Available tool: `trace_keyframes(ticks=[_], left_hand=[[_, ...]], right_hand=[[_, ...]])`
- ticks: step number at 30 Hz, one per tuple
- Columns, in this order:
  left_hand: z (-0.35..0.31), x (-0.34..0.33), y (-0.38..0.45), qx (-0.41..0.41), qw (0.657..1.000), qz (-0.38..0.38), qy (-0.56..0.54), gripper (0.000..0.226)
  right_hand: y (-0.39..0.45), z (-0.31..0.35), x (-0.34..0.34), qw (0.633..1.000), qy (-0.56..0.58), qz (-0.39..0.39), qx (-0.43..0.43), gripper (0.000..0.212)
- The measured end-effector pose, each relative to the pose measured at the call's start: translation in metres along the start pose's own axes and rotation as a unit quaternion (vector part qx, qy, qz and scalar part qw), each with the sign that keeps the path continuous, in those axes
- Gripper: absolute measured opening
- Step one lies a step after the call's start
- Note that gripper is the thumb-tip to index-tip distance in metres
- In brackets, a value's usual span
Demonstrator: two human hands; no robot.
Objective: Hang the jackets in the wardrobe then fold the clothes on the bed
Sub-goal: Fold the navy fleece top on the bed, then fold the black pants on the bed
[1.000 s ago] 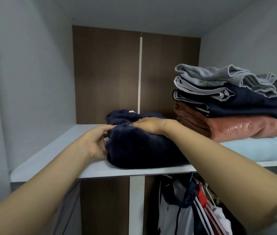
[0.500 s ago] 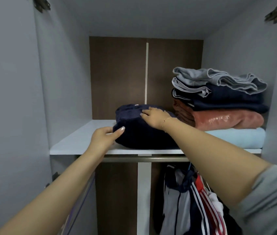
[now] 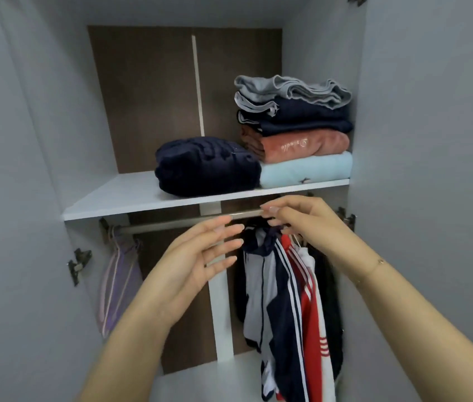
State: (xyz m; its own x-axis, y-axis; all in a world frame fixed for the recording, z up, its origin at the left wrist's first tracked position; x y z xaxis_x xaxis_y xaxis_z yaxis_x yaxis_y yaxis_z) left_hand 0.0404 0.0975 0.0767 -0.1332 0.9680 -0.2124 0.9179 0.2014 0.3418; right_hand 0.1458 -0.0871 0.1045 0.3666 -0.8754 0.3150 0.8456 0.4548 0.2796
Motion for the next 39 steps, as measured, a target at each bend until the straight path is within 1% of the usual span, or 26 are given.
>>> trace_keyframes(ticks=[3,6,11,13,15,18,20,22,26,28,29,31,33,37,39], left_hand=[[0.020,-0.024,-0.029,0.023,0.997,0.049,-0.050,0.045],[0.041,-0.046,-0.066,0.057,0.991,0.087,-0.085,0.042],[0.075,-0.099,-0.137,0.110,0.973,0.184,-0.082,0.041],[0.086,-0.137,-0.169,0.139,0.960,0.226,-0.092,0.033],[0.096,-0.160,-0.189,0.158,0.952,0.243,-0.098,0.026],[0.112,-0.226,-0.241,0.213,0.913,0.326,-0.124,0.031],[0.121,-0.265,-0.277,0.236,0.886,0.378,-0.126,0.039],[0.129,-0.305,-0.313,0.255,0.862,0.418,-0.132,0.042],[0.150,-0.401,-0.390,0.296,0.813,0.482,-0.135,0.044],[0.158,-0.453,-0.440,0.312,0.779,0.527,-0.133,0.044],[0.161,-0.479,-0.466,0.319,0.760,0.551,-0.131,0.044],[0.167,-0.525,-0.518,0.333,0.722,0.592,-0.129,0.044],[0.173,-0.565,-0.564,0.347,0.693,0.620,-0.126,0.043],[0.189,-0.625,-0.633,0.367,0.646,0.661,-0.106,0.043],[0.202,-0.651,-0.657,0.371,0.631,0.674,-0.094,0.039]], right_hand=[[-0.069,-0.008,0.019,0.998,0.003,-0.024,-0.052,0.027],[-0.147,-0.018,0.025,0.994,0.013,-0.054,-0.097,0.025],[-0.280,-0.042,0.028,0.971,0.029,-0.182,-0.153,0.023],[-0.342,-0.048,0.038,0.952,0.045,-0.246,-0.174,0.027],[-0.384,-0.053,0.045,0.937,0.078,-0.289,-0.182,0.029],[-0.480,-0.060,0.070,0.897,0.093,-0.384,-0.198,0.026],[-0.541,-0.066,0.084,0.869,0.105,-0.436,-0.209,0.027],[-0.599,-0.072,0.097,0.835,0.128,-0.490,-0.214,0.027],[-0.713,-0.077,0.123,0.757,0.169,-0.593,-0.215,0.028],[-0.775,-0.076,0.137,0.716,0.178,-0.640,-0.215,0.032],[-0.806,-0.076,0.145,0.695,0.179,-0.662,-0.216,0.030],[-0.866,-0.077,0.157,0.657,0.178,-0.696,-0.228,0.027],[-0.918,-0.078,0.163,0.624,0.173,-0.722,-0.244,0.028],[-0.991,-0.084,0.173,0.569,0.183,-0.764,-0.243,0.028],[-1.017,-0.092,0.181,0.548,0.183,-0.775,-0.255,0.028]])
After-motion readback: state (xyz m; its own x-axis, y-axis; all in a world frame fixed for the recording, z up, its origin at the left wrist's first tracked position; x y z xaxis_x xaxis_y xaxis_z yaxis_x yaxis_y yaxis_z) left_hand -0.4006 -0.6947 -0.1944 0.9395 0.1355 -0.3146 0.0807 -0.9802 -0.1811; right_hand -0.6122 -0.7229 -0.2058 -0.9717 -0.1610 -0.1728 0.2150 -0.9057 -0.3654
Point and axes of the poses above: each hand's wrist, its own y-axis towards the middle knuckle, its own x-axis out of the back of the hand, z = x × y, the point moved 1 cm from there along y, towards the middle knuckle, and after that the axes turned 7 degrees about -x, right-handed, at the moved point
